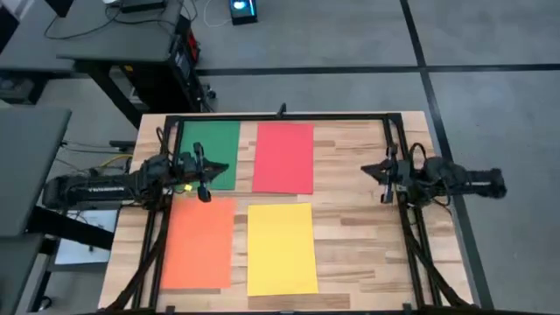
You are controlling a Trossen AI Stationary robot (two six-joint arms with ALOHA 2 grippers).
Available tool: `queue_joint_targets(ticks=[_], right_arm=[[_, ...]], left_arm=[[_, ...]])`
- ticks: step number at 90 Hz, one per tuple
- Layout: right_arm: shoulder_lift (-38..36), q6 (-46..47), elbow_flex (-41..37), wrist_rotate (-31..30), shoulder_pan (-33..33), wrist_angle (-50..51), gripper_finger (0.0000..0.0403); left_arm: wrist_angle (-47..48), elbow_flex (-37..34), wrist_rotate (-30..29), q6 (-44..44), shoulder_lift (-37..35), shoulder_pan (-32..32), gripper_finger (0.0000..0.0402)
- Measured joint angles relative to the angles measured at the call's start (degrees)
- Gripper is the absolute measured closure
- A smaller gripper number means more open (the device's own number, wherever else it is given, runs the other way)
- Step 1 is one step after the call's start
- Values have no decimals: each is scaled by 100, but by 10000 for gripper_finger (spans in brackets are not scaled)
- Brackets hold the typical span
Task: Organize paper
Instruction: Return to Home Position
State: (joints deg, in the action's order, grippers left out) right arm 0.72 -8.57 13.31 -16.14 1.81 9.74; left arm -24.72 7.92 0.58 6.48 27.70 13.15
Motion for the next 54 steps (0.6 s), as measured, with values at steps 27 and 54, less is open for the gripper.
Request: queue_joint_targets(ticks=[27, 54], right_arm=[[-52, 124, -1054, 247, -540, -1133, 403], [-38, 413, -1284, 297, -560, -1273, 403]], left_arm=[[-951, -680, 538, -77, -11, 458, 402], [-449, -717, 696, -634, -28, 417, 402]])
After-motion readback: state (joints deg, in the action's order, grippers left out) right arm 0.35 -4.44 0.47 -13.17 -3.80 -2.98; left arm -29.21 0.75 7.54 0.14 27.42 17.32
